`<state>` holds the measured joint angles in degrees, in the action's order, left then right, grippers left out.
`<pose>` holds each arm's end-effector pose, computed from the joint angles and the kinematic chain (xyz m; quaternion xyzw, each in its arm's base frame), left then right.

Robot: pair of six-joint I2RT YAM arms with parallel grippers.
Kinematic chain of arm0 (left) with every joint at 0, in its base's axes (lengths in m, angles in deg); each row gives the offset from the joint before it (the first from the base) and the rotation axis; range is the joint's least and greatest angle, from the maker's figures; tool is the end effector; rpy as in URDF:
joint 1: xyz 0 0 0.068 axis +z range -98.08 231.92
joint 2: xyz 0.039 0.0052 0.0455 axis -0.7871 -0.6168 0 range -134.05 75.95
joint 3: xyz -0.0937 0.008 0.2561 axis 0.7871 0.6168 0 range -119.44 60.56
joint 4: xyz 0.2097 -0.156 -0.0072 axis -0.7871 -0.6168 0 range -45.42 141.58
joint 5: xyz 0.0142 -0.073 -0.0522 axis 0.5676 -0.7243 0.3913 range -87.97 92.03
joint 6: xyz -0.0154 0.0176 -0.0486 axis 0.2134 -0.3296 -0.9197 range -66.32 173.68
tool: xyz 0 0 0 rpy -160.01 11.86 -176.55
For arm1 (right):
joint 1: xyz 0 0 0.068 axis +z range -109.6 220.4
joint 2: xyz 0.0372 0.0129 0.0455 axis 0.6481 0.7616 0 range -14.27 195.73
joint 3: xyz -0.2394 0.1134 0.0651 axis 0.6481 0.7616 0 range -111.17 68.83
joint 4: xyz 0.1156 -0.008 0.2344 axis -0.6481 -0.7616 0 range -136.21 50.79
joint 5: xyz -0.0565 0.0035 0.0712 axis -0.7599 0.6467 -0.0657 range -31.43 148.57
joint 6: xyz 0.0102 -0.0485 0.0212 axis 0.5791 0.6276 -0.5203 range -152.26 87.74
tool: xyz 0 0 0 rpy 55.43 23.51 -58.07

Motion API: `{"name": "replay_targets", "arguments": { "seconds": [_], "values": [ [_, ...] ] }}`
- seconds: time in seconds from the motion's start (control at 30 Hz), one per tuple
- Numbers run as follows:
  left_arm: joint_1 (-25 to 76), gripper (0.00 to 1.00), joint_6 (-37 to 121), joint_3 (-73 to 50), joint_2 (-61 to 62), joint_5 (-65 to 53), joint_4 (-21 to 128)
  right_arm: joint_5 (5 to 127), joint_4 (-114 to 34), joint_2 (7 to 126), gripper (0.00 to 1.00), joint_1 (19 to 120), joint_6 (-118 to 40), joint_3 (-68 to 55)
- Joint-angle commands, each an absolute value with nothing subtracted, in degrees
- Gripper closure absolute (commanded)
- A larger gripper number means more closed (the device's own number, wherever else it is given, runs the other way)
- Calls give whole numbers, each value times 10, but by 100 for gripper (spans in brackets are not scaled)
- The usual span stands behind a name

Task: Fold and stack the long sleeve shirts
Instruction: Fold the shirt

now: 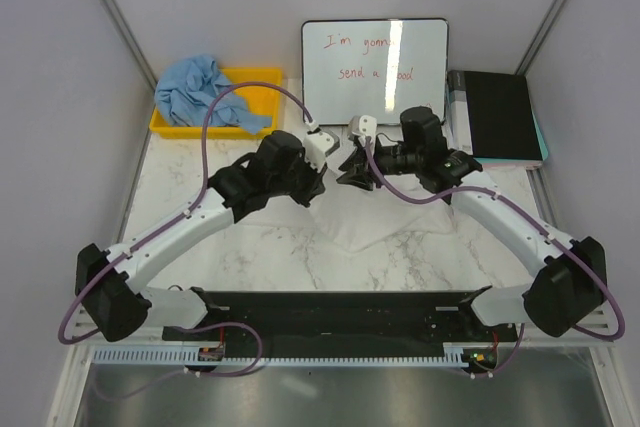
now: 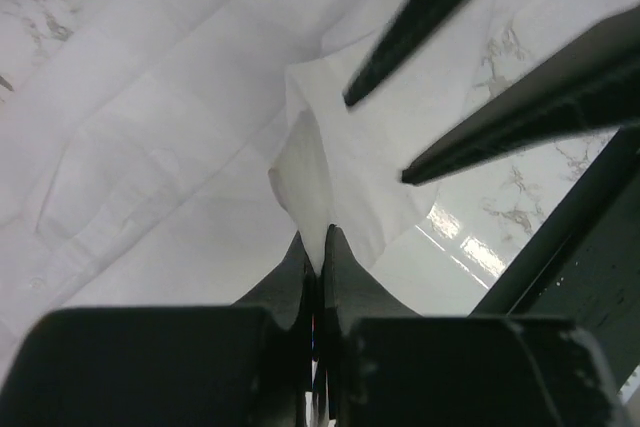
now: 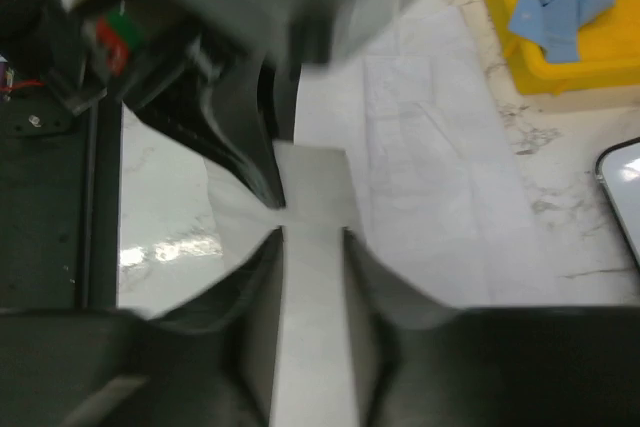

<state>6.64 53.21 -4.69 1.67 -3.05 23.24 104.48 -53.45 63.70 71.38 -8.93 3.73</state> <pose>0.1996 -0.2059 0.3220 0.3594 0.8204 -0.2087 0.3926 0.2484 0.1790 0.3306 -0.5396 0.6061 0.3640 0.4571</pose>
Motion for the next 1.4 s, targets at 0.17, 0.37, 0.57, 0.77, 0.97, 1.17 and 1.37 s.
{"name": "replay_targets", "arguments": {
  "seconds": [0.17,0.37,0.57,0.77,0.97,1.17,1.37],
  "values": [
    [132,98,587,-129,17,-117,266,1056,-608,631,27,548,-128,-26],
    [163,98,655,-152,-20,-161,312,1084,-741,670,28,451,-76,-66],
    [188,98,785,-278,-110,-195,343,1102,-775,675,28,389,-72,-55],
    [191,98,892,-413,-209,-226,391,1118,-785,669,29,352,-78,-42],
    [192,98,967,-418,-240,-271,493,1119,-793,660,28,341,-64,-37],
    [193,98,1017,-323,-212,-335,553,1135,-792,687,28,341,-66,-68],
    [199,98,1023,-306,-221,-349,585,1158,-781,692,30,342,-80,-54]
  ]
}}
